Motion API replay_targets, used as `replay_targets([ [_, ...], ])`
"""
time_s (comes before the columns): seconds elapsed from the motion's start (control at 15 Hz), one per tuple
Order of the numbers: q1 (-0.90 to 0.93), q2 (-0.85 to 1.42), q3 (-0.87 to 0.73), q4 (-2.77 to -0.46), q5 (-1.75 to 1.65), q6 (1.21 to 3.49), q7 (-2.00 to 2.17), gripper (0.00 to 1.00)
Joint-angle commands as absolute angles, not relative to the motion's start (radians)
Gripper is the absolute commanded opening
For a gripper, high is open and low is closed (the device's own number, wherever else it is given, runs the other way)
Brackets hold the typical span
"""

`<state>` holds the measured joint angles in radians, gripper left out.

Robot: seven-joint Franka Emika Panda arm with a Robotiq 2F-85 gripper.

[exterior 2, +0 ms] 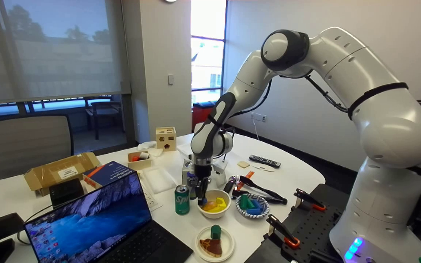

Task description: Move the green block from the white bowl to the white plate

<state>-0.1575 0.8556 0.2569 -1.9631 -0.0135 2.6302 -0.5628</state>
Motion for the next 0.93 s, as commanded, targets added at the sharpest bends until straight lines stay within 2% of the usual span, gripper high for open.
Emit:
replay_targets([
  [0.0, -0.169, 0.765, 0.287, -1.994, -0.015, 2.544, -0.576, 0.16],
  [0.53, -0.133, 0.663, 0.335, -2.008, 0.094, 2.185, -0.579, 0.16],
  [0.87, -0.088, 0.748, 0.327, -1.992, 0.167, 2.220, -0.576, 0.16],
])
